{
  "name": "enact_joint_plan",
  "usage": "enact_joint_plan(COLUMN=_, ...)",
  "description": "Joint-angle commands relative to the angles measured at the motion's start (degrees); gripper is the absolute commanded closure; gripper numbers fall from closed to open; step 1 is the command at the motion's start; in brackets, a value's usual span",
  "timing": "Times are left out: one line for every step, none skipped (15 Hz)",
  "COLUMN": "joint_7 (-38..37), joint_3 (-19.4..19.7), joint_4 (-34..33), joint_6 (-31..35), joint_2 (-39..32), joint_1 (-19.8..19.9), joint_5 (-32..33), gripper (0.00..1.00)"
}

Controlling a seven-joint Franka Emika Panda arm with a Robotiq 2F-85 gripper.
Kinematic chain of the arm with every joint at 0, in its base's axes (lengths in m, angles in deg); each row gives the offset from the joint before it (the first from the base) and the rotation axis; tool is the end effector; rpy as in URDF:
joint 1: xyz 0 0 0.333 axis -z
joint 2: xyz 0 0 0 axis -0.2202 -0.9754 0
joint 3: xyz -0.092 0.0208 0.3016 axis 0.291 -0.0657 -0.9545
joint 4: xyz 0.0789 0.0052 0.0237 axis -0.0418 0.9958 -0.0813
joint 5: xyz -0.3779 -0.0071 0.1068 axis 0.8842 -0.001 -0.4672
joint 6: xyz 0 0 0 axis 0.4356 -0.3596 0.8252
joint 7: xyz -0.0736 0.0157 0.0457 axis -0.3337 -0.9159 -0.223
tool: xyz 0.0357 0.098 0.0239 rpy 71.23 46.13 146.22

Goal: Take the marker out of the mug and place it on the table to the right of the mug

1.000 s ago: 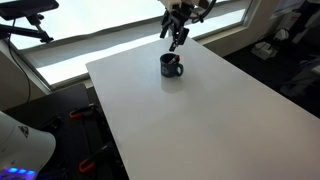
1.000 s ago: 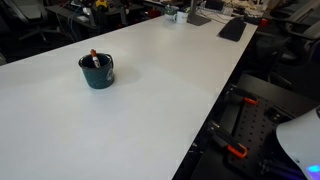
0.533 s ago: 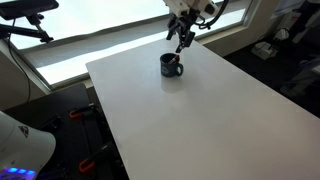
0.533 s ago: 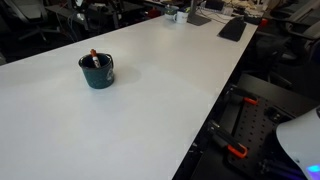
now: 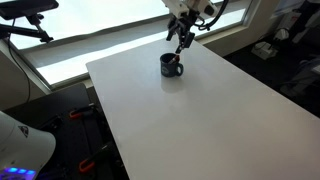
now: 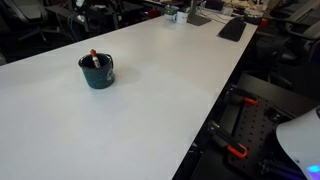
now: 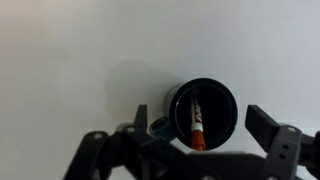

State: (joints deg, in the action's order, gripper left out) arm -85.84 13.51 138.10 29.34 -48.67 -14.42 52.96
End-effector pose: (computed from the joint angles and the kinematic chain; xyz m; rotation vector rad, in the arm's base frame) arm 0.6531 0.0565 0.2878 -2.9404 0.1786 0.4293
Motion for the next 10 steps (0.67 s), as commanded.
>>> enact_joint_plan(joint_7=-2.1, joint_3=0.1, joint_4=-1.7, joint_6=2.6, joint_2=-2.3, joint_1=-1.2, joint_5=0.2, gripper=0.0)
enact_joint_plan(joint_7=-2.2, joint_3=0.0, joint_4=-2.3, joint_6=3.0, joint_2=-3.2, joint_1=-1.4, joint_5=0.2, gripper=0.0)
enact_joint_plan(joint_7=-2.4, joint_3=-0.1, joint_4=-2.8, joint_6=3.8, joint_2=-4.1, joint_1=-1.6, joint_5=0.0, gripper=0.0)
enact_joint_plan(joint_7=-2.2, joint_3=-0.2, joint_4=-3.3, joint_6=4.3, joint_2=-4.9, joint_1=-1.6, joint_5=-0.3, gripper=0.0)
enact_joint_plan(joint_7=-2.3, joint_3=-0.3, joint_4=-3.9, joint_6=5.2, joint_2=-5.9, joint_1=-1.8, joint_5=-0.4, gripper=0.0)
enact_joint_plan(joint_7=-2.3, joint_3=-0.4, joint_4=-4.8, joint_6=6.0, joint_2=-7.0, joint_1=-1.9, joint_5=-0.4, gripper=0.0)
enact_joint_plan(joint_7=-2.6, joint_3=-0.4, joint_4=-5.6, joint_6=6.5, joint_2=-8.0, joint_1=-2.1, joint_5=-0.3, gripper=0.0)
enact_joint_plan(joint_7=-2.8, joint_3=-0.4, joint_4=-6.4, joint_6=7.2, joint_2=-8.8, joint_1=-2.3, joint_5=-0.3, gripper=0.0)
enact_joint_plan(joint_7=-2.9, joint_3=-0.4, joint_4=-7.3, joint_6=7.4, joint_2=-9.6, joint_1=-2.3, joint_5=-0.2, gripper=0.0)
enact_joint_plan(joint_7=-2.8, joint_3=-0.4, joint_4=-8.0, joint_6=7.7, joint_2=-10.4, joint_1=-2.3, joint_5=-0.3, gripper=0.0)
